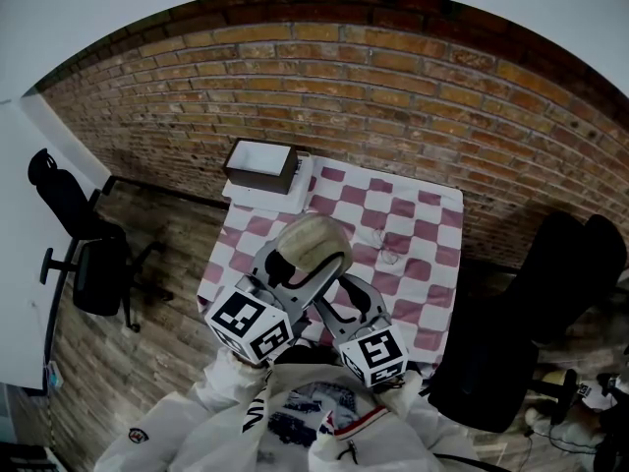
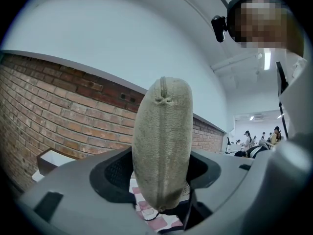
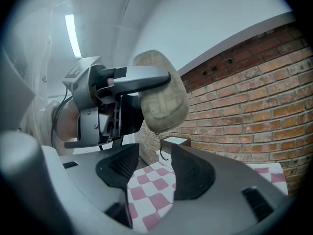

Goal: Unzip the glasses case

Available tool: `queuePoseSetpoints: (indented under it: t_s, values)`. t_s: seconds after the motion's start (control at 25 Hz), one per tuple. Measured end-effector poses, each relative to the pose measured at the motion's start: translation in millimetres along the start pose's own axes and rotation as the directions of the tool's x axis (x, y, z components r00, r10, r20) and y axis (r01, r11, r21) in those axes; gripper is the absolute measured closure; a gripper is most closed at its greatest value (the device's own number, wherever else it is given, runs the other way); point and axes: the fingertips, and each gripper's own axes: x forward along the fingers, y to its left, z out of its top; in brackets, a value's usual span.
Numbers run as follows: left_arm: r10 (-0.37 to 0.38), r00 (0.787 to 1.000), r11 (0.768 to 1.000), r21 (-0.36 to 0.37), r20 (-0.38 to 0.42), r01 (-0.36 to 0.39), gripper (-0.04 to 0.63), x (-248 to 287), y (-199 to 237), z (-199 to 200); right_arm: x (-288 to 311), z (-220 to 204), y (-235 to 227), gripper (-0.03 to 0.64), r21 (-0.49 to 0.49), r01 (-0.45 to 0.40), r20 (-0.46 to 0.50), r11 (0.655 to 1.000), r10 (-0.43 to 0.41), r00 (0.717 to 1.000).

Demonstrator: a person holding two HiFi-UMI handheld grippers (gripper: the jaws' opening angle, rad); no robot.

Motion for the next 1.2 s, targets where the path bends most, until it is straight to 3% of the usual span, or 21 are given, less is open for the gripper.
queuePoseSetpoints:
  t_s: [0.44, 1.2]
  values:
    - [-0.005, 1.000, 1.000, -0.024, -0.011, 0.005, 0.311, 2.0, -6.1, 2.9, 0.1, 1.2, -2.3, 0.487, -0.009, 0.001, 0.008, 1.000, -0.001, 1.000]
    - [-0.005, 1.000, 1.000, -0.031, -0.021, 0.005, 0.311, 1.9, -8.9, 0.0, 0.5, 1.5, 3.6, 0.549, -0.006, -0.025, 0.006, 1.000, 0.025, 1.000]
